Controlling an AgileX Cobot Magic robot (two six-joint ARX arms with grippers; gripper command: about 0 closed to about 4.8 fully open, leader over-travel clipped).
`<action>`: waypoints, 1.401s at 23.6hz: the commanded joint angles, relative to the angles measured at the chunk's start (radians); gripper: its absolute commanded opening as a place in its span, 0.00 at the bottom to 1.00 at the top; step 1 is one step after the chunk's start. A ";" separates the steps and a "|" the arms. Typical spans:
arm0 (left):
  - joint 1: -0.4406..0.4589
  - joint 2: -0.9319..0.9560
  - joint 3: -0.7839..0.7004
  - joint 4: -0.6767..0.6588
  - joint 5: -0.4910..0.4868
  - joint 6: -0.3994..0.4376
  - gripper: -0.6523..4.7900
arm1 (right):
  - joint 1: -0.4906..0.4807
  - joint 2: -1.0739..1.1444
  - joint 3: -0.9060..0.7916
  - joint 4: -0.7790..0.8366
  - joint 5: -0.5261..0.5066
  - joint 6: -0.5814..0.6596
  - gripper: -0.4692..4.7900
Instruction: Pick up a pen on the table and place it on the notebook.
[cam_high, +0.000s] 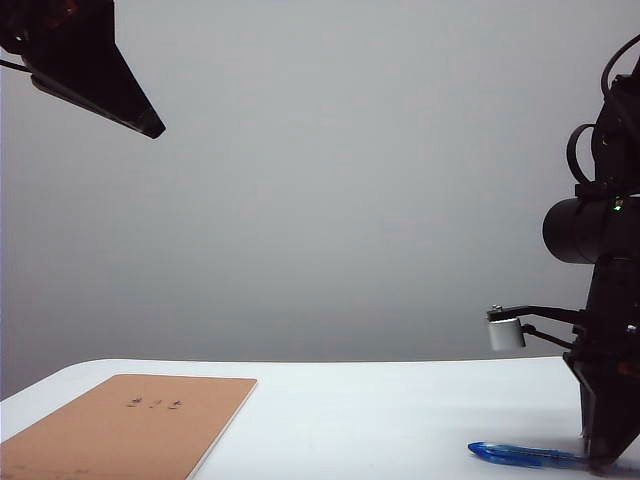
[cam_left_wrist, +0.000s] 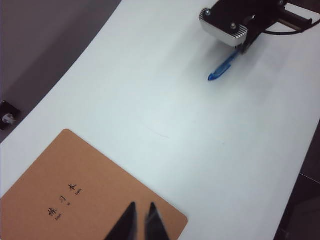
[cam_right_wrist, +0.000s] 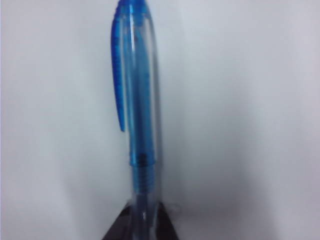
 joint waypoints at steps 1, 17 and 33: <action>0.001 -0.003 0.002 0.008 0.004 -0.003 0.17 | 0.011 0.007 -0.006 -0.010 0.002 0.013 0.17; 0.001 -0.006 0.003 0.011 -0.158 -0.209 0.15 | 0.141 0.003 0.453 -0.317 -0.052 0.298 0.17; 0.006 -0.255 0.003 -0.262 -0.491 -0.221 0.11 | 0.477 0.359 1.096 -0.268 -0.098 0.691 0.19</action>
